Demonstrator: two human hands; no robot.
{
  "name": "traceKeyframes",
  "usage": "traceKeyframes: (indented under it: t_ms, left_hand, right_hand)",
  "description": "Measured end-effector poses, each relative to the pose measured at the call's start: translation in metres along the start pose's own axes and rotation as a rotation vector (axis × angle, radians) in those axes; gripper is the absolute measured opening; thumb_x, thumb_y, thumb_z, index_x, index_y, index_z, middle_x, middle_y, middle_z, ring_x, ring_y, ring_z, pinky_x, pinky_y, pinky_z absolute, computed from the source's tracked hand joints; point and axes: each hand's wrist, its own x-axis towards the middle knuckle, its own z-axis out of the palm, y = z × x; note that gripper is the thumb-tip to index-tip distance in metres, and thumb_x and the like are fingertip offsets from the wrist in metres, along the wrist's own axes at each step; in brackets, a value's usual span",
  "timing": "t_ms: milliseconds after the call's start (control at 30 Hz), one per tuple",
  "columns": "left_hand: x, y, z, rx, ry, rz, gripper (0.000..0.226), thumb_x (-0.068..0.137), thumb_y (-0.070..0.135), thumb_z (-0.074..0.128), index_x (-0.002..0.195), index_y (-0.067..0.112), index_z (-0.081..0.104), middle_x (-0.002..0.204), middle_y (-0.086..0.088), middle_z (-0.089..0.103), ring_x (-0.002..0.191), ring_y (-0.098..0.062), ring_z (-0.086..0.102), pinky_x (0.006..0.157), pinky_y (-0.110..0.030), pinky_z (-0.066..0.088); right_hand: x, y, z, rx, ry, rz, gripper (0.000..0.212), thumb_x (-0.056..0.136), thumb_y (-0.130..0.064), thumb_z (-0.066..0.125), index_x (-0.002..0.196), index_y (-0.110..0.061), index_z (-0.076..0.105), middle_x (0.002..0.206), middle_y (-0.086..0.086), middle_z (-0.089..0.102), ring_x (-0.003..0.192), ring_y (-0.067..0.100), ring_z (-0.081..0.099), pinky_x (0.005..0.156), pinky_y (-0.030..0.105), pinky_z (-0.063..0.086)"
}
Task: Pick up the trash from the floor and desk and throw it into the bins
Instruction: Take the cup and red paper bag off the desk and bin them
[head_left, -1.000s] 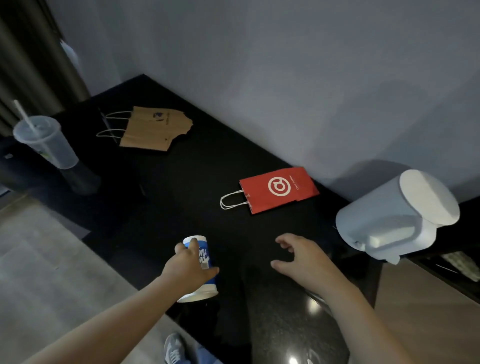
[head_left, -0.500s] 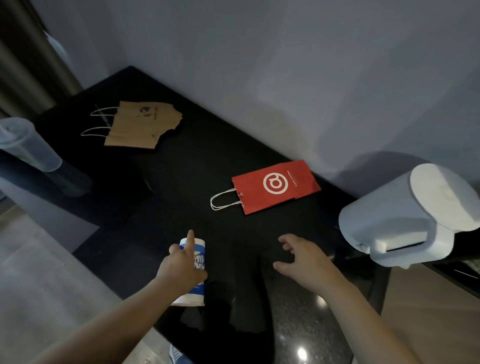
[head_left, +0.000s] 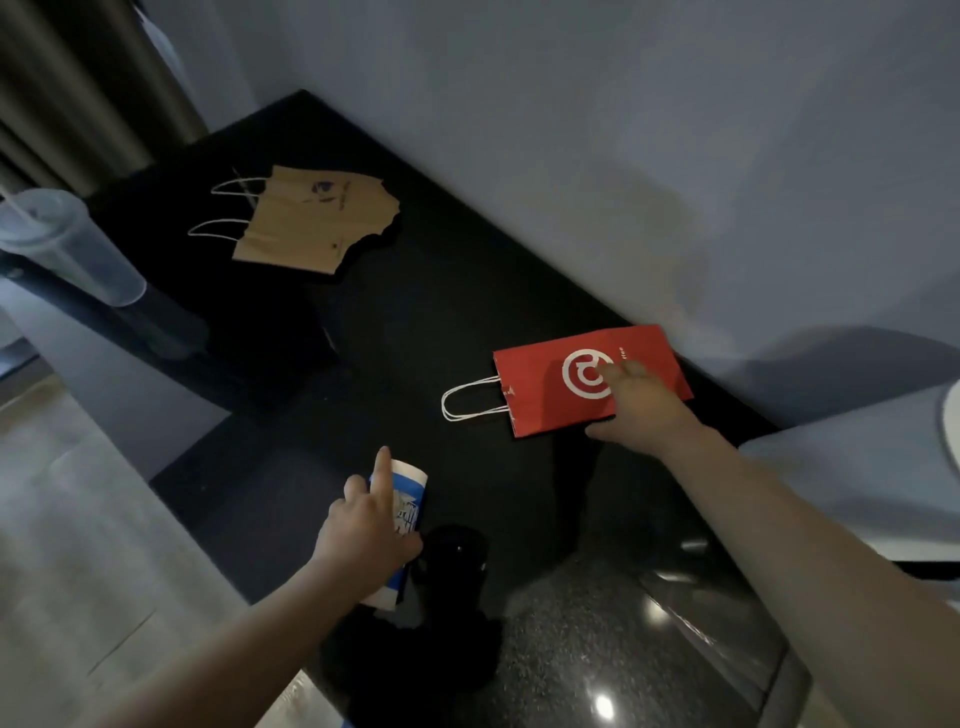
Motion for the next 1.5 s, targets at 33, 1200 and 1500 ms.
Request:
traceKeyframes:
  t_ms: [33,1200,1500]
  left_hand:
    - [0.001,-0.001,0.0,0.0,-0.003,-0.001,0.106,0.082,0.044,0.065,0.15,0.026,-0.013,0.136,-0.008,0.033,0.117,-0.024,0.047,0.095,-0.036,0.048]
    - [0.0,0.0,-0.009,0.024,-0.056,0.036,0.105,0.084,0.047,0.062,0.15,0.026,-0.016,0.135,-0.007,0.033,0.117,-0.023,0.048,0.094,-0.033,0.048]
    - [-0.006,0.003,-0.029,-0.167,-0.061,-0.006,0.104,0.081,0.039,0.068,0.15,0.032,-0.01,0.133,-0.005,0.034,0.1,-0.018,0.05,0.082,-0.032,0.052]
  right_hand:
    - [0.009,0.002,-0.001,-0.036,-0.006,-0.014,0.096,0.072,-0.031,0.082,0.149,-0.017,0.027,0.152,0.014,0.026,0.139,0.032,0.029,0.114,0.04,0.03]
    - [0.021,0.016,0.044,-0.18,-0.136,0.074,0.139,0.053,-0.068,0.078,0.151,-0.029,-0.012,0.154,0.014,0.011,0.142,0.038,0.017,0.114,0.056,0.02]
    - [-0.046,-0.009,0.046,0.365,-0.043,0.233,0.125,0.057,-0.064,0.078,0.152,-0.032,0.004,0.146,0.007,0.016,0.137,0.033,0.019,0.111,0.048,0.029]
